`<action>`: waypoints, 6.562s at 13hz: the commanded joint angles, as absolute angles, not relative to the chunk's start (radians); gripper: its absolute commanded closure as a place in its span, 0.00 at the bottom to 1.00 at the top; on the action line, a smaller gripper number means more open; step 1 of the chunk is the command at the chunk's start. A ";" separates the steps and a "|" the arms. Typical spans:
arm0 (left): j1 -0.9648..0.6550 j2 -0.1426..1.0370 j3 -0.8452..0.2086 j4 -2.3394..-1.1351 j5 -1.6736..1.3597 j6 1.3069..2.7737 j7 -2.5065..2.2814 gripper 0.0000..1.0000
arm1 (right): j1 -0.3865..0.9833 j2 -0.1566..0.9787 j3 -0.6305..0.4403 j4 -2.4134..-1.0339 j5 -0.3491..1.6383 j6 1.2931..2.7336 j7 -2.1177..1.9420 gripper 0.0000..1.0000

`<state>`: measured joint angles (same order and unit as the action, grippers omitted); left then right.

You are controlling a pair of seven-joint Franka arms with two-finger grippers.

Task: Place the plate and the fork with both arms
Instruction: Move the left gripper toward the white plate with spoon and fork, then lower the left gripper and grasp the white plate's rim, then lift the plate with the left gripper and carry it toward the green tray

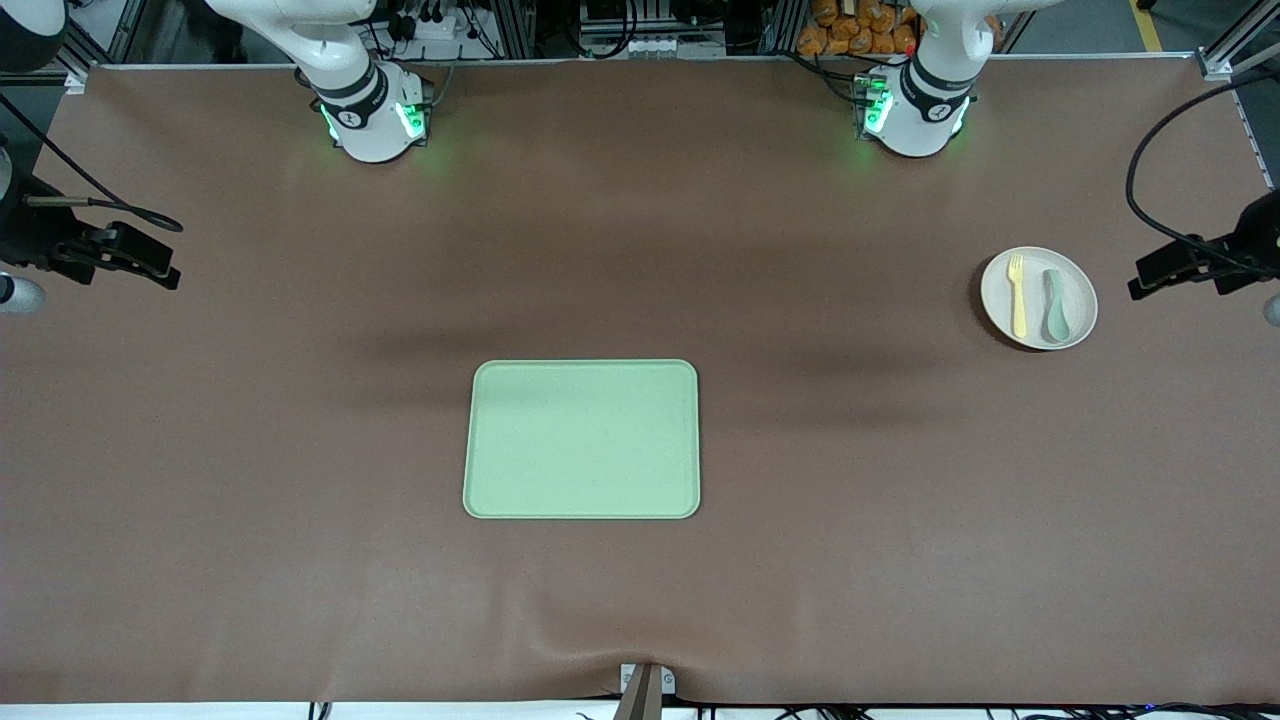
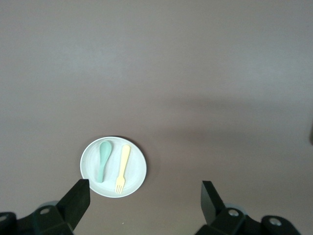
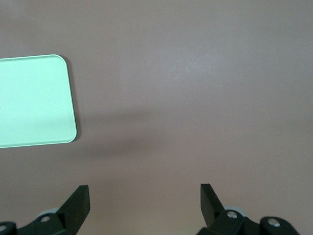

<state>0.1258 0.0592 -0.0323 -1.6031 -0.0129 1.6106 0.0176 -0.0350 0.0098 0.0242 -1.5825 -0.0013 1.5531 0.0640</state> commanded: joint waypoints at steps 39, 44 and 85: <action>0.660 0.387 -0.049 -2.189 -0.126 2.272 0.635 0.42 | -0.038 0.002 0.026 -1.595 0.009 1.562 0.051 0.00; 0.660 0.391 -0.049 -2.194 -0.126 2.272 0.635 0.71 | -0.040 0.002 0.026 -1.594 0.009 1.562 0.051 0.00; 0.206 0.578 -0.408 -1.645 -0.175 2.019 -0.145 1.00 | -0.034 0.005 0.028 -1.595 0.009 1.560 0.052 0.00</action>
<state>0.2441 0.5285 -0.4143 -1.7145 -0.1609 2.0336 -0.0895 -0.0339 0.0116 0.0285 -1.5901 -0.0012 1.5574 0.0633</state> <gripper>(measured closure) 0.956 0.000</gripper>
